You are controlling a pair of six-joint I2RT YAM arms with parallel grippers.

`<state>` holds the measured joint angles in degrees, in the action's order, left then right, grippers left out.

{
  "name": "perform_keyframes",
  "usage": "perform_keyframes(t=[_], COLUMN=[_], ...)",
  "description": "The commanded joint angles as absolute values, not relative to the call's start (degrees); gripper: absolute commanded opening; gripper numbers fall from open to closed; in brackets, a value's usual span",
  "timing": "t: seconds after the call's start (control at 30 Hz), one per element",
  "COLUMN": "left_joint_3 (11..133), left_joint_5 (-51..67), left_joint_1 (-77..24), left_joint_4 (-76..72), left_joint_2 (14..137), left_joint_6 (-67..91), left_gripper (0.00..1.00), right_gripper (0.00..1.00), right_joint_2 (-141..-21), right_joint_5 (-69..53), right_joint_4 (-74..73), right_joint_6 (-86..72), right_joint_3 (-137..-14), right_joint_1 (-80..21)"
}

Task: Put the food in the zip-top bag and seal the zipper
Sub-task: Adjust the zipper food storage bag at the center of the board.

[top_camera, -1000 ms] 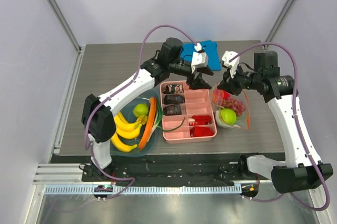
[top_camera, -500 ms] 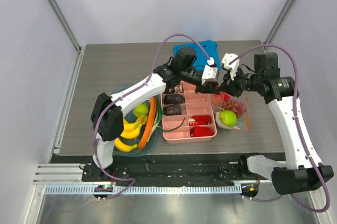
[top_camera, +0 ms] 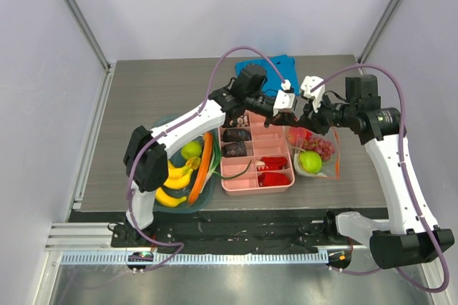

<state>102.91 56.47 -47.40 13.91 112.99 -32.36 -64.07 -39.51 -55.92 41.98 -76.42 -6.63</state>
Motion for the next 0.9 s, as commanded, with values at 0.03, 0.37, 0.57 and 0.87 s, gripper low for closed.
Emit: perform_keyframes(t=[0.03,0.37,0.57,0.87], left_joint_3=[103.45,102.57,99.94,98.88], left_joint_5=[56.61,55.81,55.37,55.46], left_joint_1=[-45.88,-42.98,-42.45,-42.01], left_joint_4=[5.56,-3.69,-7.64,-10.55], left_joint_2=[111.62,111.45,110.04,109.69], left_joint_6=[-22.69,-10.82,-8.97,-5.19], left_gripper=[0.00,0.00,0.00,0.00], right_gripper=[0.01,0.01,0.02,0.02], right_joint_2=[-62.31,-63.19,-62.49,-62.84], right_joint_5=[-35.61,-32.17,-31.38,-34.44], right_joint_4=[-54.76,-55.81,-56.51,-57.92], right_joint_6=[44.21,44.47,45.26,45.00], right_joint_3=[-73.31,-71.90,-71.10,-72.76], right_joint_1=[-6.50,-4.57,-2.55,-1.05])
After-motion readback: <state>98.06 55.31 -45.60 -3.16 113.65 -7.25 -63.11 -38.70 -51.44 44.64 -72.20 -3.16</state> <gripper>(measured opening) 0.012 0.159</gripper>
